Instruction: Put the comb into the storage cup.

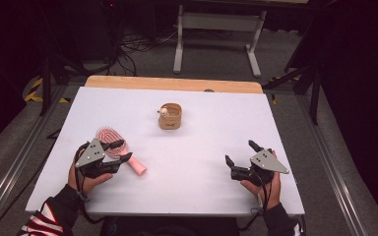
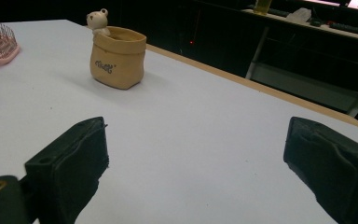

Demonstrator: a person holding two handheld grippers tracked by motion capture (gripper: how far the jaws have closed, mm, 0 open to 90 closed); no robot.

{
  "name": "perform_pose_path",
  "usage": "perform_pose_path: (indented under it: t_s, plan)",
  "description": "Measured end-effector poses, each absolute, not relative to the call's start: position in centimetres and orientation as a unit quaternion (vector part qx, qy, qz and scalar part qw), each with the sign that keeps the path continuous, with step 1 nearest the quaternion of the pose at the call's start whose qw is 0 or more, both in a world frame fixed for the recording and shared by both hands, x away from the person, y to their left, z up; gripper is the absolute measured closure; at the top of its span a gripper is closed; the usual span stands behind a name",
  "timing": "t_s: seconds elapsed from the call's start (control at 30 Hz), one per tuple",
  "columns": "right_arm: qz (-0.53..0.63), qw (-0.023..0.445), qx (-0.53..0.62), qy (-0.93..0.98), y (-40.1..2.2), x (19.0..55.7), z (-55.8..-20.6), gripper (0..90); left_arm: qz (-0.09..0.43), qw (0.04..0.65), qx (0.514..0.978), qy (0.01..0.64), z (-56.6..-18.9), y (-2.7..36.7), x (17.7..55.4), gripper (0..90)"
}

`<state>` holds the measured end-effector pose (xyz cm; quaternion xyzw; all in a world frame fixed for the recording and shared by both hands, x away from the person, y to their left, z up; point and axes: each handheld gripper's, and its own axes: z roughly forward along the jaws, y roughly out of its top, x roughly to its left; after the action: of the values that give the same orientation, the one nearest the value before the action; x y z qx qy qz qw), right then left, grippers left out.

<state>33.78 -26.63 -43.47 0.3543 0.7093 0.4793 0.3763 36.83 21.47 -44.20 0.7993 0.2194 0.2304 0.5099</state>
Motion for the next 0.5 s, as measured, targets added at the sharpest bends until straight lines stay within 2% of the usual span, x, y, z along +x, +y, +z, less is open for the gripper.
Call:
perform_pose_path:
  t_s: [0.03, 0.07, 0.1, 0.17, 0.2, 0.27, 0.5]
  plan:
    - [0.479, 0.376, 0.354, 0.709, -26.6, 33.8, -43.5, 7.3, 0.226, 0.504, 0.804, 0.219, -44.2, 21.3, 37.0, 53.3]
    - [0.478, 0.376, 0.356, 0.71, -26.6, 33.8, -43.5, 7.3, 0.217, 0.504, 0.808, 0.215, -44.3, 21.0, 37.2, 57.1]
    - [0.476, 0.372, 0.356, 0.713, -26.6, 33.8, -43.7, 7.4, 0.21, 0.5, 0.813, 0.213, -44.3, 20.8, 37.3, 67.6]
    - [0.475, 0.372, 0.354, 0.715, -26.6, 33.8, -43.7, 7.4, 0.21, 0.483, 0.823, 0.214, -44.3, 20.4, 37.6, 76.7]
    - [0.474, 0.372, 0.353, 0.715, -26.6, 33.8, -43.7, 7.5, 0.207, 0.477, 0.827, 0.213, -44.4, 20.2, 37.7, 76.7]
    - [0.477, 0.372, 0.352, 0.715, -26.6, 33.7, -43.6, 7.5, 0.197, 0.464, 0.839, 0.206, -44.5, 19.7, 37.9, 89.7]
    - [0.474, 0.37, 0.351, 0.718, -26.4, 34.0, -43.7, 7.5, 0.183, 0.437, 0.856, 0.205, -44.7, 18.7, 38.3, 90.0]
